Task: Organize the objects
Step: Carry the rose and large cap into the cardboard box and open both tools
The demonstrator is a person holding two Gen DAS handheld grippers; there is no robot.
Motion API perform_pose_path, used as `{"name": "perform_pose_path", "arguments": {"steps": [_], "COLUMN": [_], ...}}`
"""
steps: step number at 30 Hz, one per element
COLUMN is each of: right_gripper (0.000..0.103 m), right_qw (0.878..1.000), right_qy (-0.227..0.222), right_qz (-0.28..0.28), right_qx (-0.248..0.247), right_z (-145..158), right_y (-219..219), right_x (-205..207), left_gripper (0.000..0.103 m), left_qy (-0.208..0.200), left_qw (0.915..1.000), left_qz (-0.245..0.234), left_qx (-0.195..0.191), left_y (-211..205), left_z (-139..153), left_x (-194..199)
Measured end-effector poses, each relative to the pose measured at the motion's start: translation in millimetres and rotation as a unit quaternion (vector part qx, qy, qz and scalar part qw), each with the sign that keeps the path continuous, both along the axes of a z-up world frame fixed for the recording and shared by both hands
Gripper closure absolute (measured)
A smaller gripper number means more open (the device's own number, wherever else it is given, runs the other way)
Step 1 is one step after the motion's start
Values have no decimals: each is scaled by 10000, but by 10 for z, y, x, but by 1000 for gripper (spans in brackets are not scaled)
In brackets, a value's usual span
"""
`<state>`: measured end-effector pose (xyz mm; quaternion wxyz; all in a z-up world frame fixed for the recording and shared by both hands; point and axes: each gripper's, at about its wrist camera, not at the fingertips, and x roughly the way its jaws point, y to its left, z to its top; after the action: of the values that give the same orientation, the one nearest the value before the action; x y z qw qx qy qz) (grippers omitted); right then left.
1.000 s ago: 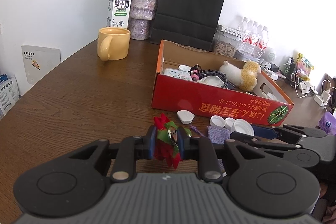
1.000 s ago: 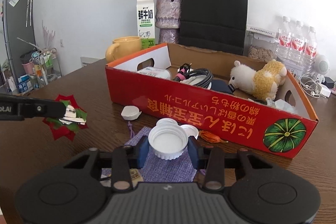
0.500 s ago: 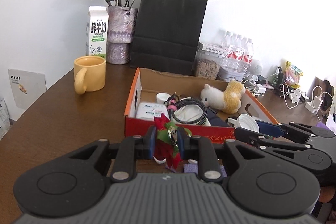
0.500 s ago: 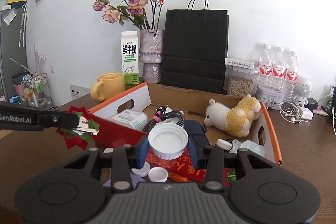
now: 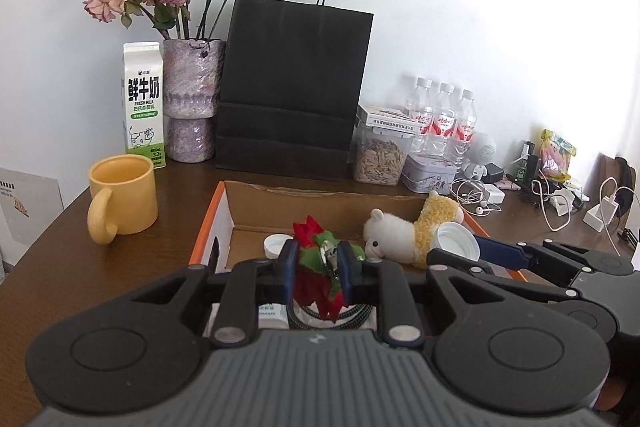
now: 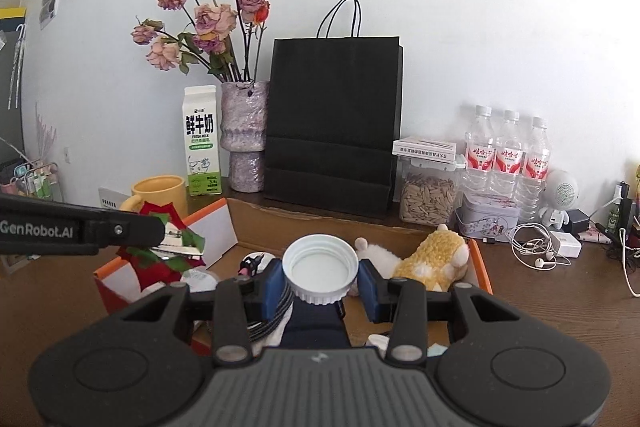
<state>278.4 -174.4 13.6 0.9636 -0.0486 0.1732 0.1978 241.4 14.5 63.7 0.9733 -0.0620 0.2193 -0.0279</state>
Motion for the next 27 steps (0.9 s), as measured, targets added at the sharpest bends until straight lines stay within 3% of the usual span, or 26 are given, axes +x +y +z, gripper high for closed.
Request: {"name": "perform_pose_path", "arguments": {"steps": [12,16,22,23,24,25,26,27], "right_gripper": [64,64,64,64,64,58,39,28], "right_qw": [9985,9986,9987,9988,9989,9990,9990,9991], "right_qy": [350,380,429,430,413,393,381,334], "right_qz": [-240,-216,-207,-181,-162,-149,-154,-180], "right_qx": [347,297,167,166,178,175,171,185], "right_z": [-278,-337,-383,-383,-379,-374,-368,-362], "right_y": [-205,-191,-145,-142,-140,-136,-133,-136], "right_x": [388,389,397,391,377,364,353,335], "left_gripper": [81,81,80,75,60,47,19,2], "left_qy": [269,388,259,205,180,175,133,31], "left_qw": [9996,9992,9996,9997,9998,9997,9998,9998], "left_qz": [14,77,18,20,36,57,93,153], "left_qx": [0,44,109,105,121,132,132,149], "left_y": [-1,62,11,-5,-14,-21,-24,-32], "left_z": [-215,-294,-309,-310,-309,-307,-304,-297], "left_x": [638,695,639,627,621,616,606,589]}}
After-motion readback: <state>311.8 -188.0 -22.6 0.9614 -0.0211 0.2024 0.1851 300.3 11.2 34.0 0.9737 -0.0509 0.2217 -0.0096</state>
